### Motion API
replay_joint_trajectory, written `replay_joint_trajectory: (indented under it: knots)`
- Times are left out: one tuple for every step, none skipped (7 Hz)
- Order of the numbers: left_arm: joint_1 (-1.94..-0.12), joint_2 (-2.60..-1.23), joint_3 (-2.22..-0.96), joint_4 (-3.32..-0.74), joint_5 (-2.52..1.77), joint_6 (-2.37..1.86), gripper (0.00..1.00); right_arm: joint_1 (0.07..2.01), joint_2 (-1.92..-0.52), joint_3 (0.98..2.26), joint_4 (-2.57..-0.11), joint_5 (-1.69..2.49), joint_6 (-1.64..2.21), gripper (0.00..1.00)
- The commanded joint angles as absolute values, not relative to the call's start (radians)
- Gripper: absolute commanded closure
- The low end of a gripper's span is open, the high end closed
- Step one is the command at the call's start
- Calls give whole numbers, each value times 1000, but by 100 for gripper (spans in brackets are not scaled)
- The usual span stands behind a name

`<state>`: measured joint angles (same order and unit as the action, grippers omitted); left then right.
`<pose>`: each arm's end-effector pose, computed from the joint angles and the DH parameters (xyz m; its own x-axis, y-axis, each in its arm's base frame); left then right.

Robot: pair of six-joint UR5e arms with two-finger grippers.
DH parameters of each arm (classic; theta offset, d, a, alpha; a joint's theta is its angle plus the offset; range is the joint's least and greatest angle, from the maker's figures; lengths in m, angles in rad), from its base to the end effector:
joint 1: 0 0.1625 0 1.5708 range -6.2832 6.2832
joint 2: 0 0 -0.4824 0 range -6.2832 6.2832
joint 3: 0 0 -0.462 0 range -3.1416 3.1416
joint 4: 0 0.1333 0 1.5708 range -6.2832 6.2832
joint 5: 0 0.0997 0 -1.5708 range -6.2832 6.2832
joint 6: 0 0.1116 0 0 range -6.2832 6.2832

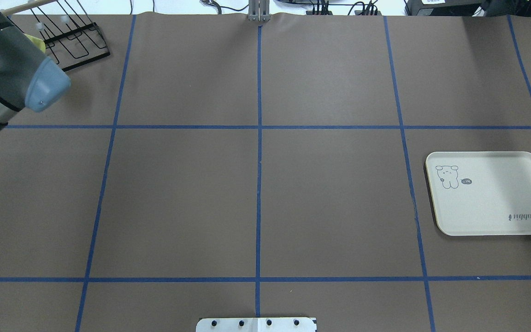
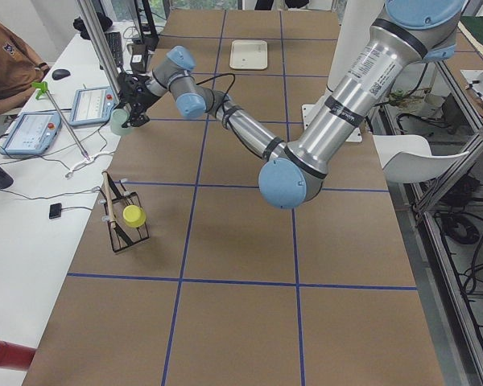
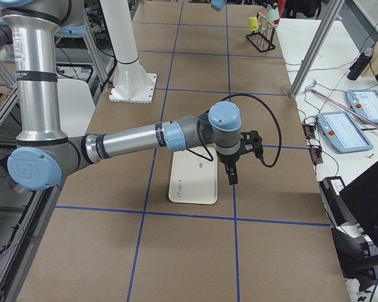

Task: Left arm grabs green cup and hands to right arm on tray

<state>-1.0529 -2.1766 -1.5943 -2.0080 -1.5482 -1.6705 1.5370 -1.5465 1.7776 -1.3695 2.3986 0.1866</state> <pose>0.2751 -0.7572 0.2537 0.1506 -0.4653 -0.8723 0.8979 0.4336 -0.0763 0.0314 -0.5850 0.5657 0.6598 -0.1572 0.7348 -0.0933 0.9532 0.2877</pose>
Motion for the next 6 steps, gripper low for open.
replay_joint_trajectory:
  knots:
    - [-1016, -2065, -1806, -2002, -1601, -1833, 100, 1420, -1536, 1711, -919, 2393, 660, 0]
    - [-1015, -1993, -1913, -1962, -1636, -1836, 100, 1357, -1516, 1713, -835, 2338, 821, 0]
    - [-1015, -1939, -2015, -1924, -1650, -1841, 100, 1317, -1487, 1712, -803, 2313, 924, 0]
    - [-1015, -1921, -2072, -1924, -1651, -1938, 100, 1277, -1438, 1709, -787, 2312, 1028, 0]
    - [-1014, -1927, -2098, -1930, -1652, -2042, 100, 1226, -1381, 1709, -749, 2312, 1157, 0]
    - [-991, -1934, -2112, -1948, -1648, -2157, 100, 1174, -1340, 1709, -668, 2310, 1281, 0]
